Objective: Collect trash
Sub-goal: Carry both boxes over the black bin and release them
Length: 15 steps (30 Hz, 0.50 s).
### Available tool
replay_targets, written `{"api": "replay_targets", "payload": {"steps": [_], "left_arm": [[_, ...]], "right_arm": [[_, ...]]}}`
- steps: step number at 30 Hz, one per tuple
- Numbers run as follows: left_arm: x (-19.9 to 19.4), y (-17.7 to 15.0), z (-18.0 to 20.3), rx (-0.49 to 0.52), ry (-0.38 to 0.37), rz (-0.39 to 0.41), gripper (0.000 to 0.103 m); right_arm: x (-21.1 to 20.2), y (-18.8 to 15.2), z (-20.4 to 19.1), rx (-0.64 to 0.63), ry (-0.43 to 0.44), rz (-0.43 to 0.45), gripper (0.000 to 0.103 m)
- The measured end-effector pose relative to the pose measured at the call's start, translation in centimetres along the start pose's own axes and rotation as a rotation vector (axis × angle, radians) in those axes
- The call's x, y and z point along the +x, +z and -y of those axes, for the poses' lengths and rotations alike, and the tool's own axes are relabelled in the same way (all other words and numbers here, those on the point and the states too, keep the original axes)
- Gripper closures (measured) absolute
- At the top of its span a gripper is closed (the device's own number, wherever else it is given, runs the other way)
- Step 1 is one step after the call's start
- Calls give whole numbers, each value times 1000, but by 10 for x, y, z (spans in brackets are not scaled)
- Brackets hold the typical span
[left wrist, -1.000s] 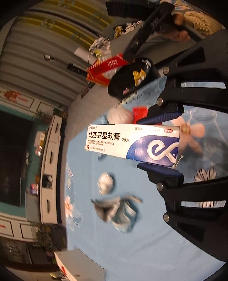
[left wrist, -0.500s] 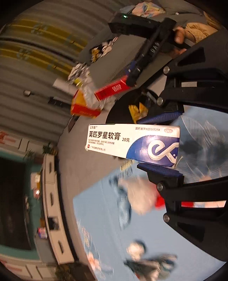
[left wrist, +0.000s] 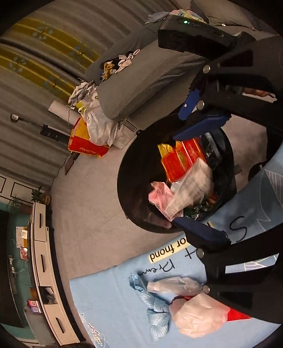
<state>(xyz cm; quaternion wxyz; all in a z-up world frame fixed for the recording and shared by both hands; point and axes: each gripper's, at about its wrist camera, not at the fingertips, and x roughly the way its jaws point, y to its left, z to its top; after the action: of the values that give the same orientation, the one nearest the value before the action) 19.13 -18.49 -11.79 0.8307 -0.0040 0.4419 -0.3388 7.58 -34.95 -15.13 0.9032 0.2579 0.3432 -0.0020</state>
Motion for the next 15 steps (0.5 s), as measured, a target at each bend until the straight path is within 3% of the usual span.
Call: {"api": "replay_targets", "payload": {"steps": [4, 10, 15], "left_arm": [[-14, -14, -13, -18, 12, -1, 26], [-68, -58, -31, -59, 28, 51, 18], [-127, -104, -74, -159, 133, 98, 13]], "right_arm": [[-12, 0, 6, 24, 1, 15, 35], [-27, 2, -9, -5, 25, 27, 35], [-30, -5, -44, -67, 69, -4, 35]]}}
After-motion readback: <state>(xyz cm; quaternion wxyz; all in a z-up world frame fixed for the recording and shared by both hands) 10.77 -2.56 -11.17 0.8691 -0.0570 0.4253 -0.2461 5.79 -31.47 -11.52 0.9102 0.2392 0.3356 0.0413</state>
